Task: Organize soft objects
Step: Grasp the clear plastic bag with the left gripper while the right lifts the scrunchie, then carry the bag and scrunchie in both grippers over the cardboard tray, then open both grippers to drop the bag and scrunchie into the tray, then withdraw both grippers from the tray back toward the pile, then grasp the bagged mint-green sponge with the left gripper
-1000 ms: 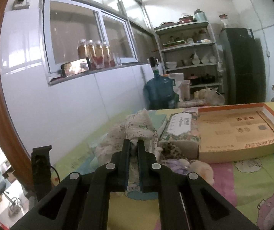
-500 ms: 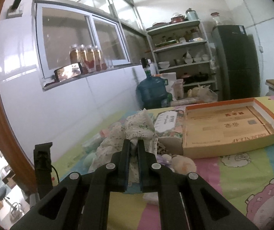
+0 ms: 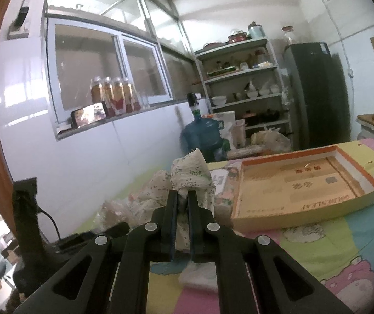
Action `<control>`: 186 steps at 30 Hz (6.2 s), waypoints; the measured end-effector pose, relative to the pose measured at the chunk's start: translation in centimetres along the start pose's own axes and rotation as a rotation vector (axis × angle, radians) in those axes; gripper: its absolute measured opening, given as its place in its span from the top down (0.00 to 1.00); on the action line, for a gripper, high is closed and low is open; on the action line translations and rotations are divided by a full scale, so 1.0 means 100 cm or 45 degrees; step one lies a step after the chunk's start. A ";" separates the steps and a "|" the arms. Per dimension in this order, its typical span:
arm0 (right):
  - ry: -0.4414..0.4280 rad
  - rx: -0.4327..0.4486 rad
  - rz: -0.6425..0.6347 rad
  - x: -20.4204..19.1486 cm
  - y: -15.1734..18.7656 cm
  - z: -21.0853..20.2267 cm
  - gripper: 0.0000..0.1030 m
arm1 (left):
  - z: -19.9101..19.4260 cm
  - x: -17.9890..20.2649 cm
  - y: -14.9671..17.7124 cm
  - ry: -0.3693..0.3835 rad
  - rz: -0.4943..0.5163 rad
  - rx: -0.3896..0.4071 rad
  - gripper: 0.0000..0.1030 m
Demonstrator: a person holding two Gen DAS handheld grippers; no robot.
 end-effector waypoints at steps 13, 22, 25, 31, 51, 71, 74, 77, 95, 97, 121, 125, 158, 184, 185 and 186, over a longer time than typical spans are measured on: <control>0.136 0.069 -0.025 0.039 -0.024 -0.030 0.93 | 0.010 0.071 -0.035 0.127 0.153 0.016 0.62; 0.251 0.081 0.017 0.089 -0.030 -0.042 0.93 | 0.033 0.112 -0.051 0.206 0.195 -0.032 0.63; 0.281 0.076 0.036 0.109 -0.029 -0.042 0.93 | 0.043 0.127 -0.051 0.216 0.214 -0.051 0.63; 0.329 0.049 0.062 0.143 -0.030 -0.036 0.93 | 0.073 0.155 -0.051 0.233 0.202 -0.132 0.63; 0.353 -0.260 0.215 0.274 -0.022 0.030 0.93 | 0.200 0.221 -0.024 0.240 0.124 -0.423 0.63; 0.375 -0.407 0.261 0.294 -0.003 0.056 0.93 | 0.248 0.235 0.018 0.236 0.142 -0.623 0.63; 0.369 -0.413 0.273 0.297 0.000 0.059 0.92 | 0.249 0.235 0.018 0.229 0.147 -0.607 0.63; 0.360 -0.415 0.288 0.300 0.001 0.060 0.90 | 0.249 0.234 0.018 0.215 0.140 -0.590 0.62; 0.400 -0.263 0.256 0.285 -0.012 0.028 0.63 | 0.210 0.245 -0.002 0.211 0.273 -0.393 0.15; 0.405 -0.241 0.257 0.281 -0.014 0.021 0.63 | 0.199 0.248 -0.005 0.202 0.319 -0.336 0.12; 0.518 0.066 0.157 0.153 -0.026 -0.093 0.29 | 0.048 0.192 -0.027 0.175 0.372 0.032 0.14; 0.513 0.049 0.134 0.133 -0.026 -0.095 0.28 | 0.025 0.170 -0.032 0.146 0.337 0.080 0.14; 0.039 -0.365 -0.229 -0.008 0.043 0.033 0.28 | -0.053 -0.051 0.009 -0.026 0.064 0.101 0.15; 0.113 -0.467 -0.282 0.004 0.056 0.088 0.28 | 0.071 -0.104 0.024 0.028 -0.022 -0.254 0.48; 0.126 -0.485 -0.306 0.004 0.057 0.092 0.28 | 0.070 -0.103 0.024 0.022 -0.011 -0.245 0.54; 0.137 -0.492 -0.326 0.003 0.057 0.093 0.29 | 0.070 -0.102 0.025 0.018 0.002 -0.237 0.56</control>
Point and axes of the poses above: each gripper's, at about its wrist camera, not at the fingertips, and z roughly the way its jaws point, x to its right, y to its underside, the point moved 2 cm from there along z, roughly the way its jaws point, and after that the axes turned 5 degrees about -z, right-handed, at the moved point
